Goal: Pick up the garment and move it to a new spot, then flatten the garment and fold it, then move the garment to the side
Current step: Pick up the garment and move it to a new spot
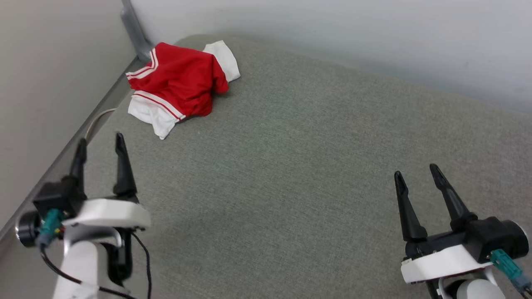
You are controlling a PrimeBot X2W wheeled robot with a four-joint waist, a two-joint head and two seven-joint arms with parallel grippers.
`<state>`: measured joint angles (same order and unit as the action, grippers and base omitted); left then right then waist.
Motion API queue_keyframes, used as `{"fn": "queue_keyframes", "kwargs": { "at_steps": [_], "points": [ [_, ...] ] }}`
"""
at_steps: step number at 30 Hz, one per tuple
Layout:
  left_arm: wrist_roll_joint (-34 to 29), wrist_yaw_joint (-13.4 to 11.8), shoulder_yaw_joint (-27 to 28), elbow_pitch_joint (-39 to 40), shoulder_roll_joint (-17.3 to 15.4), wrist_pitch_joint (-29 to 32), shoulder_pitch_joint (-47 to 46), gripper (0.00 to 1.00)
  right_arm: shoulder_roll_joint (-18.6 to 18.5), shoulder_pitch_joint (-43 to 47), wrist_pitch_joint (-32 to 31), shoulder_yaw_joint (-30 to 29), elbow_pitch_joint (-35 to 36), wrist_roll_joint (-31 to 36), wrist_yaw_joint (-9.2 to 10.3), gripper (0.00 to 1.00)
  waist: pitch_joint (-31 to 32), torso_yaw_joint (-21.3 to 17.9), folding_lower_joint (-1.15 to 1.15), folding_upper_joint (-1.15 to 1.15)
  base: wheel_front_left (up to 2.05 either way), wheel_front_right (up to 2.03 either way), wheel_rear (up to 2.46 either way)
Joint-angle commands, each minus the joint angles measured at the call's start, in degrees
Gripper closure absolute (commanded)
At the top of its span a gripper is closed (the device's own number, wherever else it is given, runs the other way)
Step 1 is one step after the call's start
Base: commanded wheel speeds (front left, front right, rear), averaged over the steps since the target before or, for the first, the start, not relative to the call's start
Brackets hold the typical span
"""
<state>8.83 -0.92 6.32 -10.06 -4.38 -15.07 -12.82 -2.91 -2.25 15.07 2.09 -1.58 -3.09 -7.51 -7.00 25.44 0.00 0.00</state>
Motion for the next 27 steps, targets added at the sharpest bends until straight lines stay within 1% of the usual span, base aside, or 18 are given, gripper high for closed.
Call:
{"fn": "queue_keyframes", "kwargs": {
  "at_steps": [1, 3, 7, 9, 12, 16, 18, 20, 24, 27],
  "points": [
    [0.50, 0.95, 1.55, -0.50, -0.99, -0.16, -3.26, 0.00, 0.05, -1.32, 0.15, 0.01, 0.91, 1.01, 0.04, 0.00, -2.59, -1.88, 0.00, 0.00, 0.00, 0.00, 0.00],
    [1.65, 2.41, 3.91, -2.04, -2.03, -0.15, -7.02, 0.00, 0.05, -2.06, 0.16, 0.15, 1.85, 1.80, 0.04, 0.00, -4.43, -3.18, 0.00, 0.00, 0.00, 0.00, 0.00],
    [3.00, 4.31, 6.87, -4.69, -4.49, -0.16, -16.01, 0.00, 0.05, -4.33, 0.15, 0.17, 4.24, 4.58, 0.05, 0.00, -9.66, -5.32, 0.00, 0.00, 0.00, 0.00, 0.00],
    [3.45, 5.10, 7.47, -6.15, -5.17, -0.15, -19.65, 0.00, -0.13, -5.13, 0.16, -0.23, 5.46, 5.67, 0.05, 0.00, -12.30, -6.12, 0.00, 0.00, 0.00, 0.00, 0.00],
    [4.87, 6.05, 8.13, -9.14, -7.30, -0.13, -25.59, 0.00, -0.94, -6.70, 0.15, -0.36, 7.45, 6.68, 0.05, 0.00, -15.95, -7.04, 0.00, 0.00, 0.00, 0.00, 0.00],
    [7.47, 7.20, 7.77, -14.73, -10.80, 2.99, -33.31, 0.00, -2.26, -8.28, 0.15, -0.59, 10.05, 7.52, 0.04, 0.00, -20.35, -7.65, 0.00, 0.00, 0.00, 0.00, 0.00],
    [9.84, 7.78, 7.64, -17.77, -12.73, 6.18, -36.60, 0.00, -2.81, -8.95, 0.16, -0.84, 11.27, 7.90, 0.05, 0.00, -22.26, -7.94, 0.00, 0.00, 0.00, 0.00, 0.00],
    [12.45, 8.07, 6.97, -20.73, -14.35, 10.62, -39.68, 0.00, -3.23, -9.35, 0.16, -1.12, 12.32, 8.13, 0.04, 0.00, -23.74, -8.15, 0.00, 0.00, 0.00, 0.00, 0.00],
    [18.15, 8.28, 5.35, -25.93, -17.54, 23.76, -43.95, 0.00, -3.73, -10.01, 0.16, -1.45, 14.14, 8.53, 0.05, 0.00, -26.14, -8.75, 0.00, 0.00, 0.00, 0.00, 0.00],
    [22.93, 8.31, 3.05, -27.31, -19.57, 33.36, -46.02, 0.00, -4.15, -10.50, 0.16, -1.74, 15.25, 8.74, 0.05, 0.00, -27.85, -9.04, 0.00, 0.00, 0.00, 0.00, 0.00]
  ]
}}
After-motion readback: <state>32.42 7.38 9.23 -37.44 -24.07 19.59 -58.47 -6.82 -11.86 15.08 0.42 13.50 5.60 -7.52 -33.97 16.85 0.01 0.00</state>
